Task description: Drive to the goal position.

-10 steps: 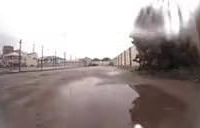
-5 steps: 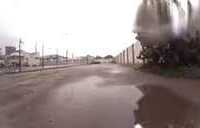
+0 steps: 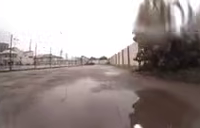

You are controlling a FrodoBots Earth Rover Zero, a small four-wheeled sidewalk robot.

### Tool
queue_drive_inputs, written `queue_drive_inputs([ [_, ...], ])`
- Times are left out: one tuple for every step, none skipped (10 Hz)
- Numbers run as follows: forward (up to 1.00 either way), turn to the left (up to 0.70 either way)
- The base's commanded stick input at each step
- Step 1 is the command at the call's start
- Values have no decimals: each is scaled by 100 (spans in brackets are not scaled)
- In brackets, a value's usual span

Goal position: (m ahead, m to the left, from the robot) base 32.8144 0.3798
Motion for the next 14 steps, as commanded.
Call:
queue_drive_inputs([
  [70, 2],
  [70, 2],
  [70, 2],
  [70, 2],
  [70, 2],
  [70, -13],
  [70, -26],
  [70, -2],
  [70, 2],
  [70, 2],
  [70, 2],
  [70, 2],
  [70, 2],
  [70, 2],
])
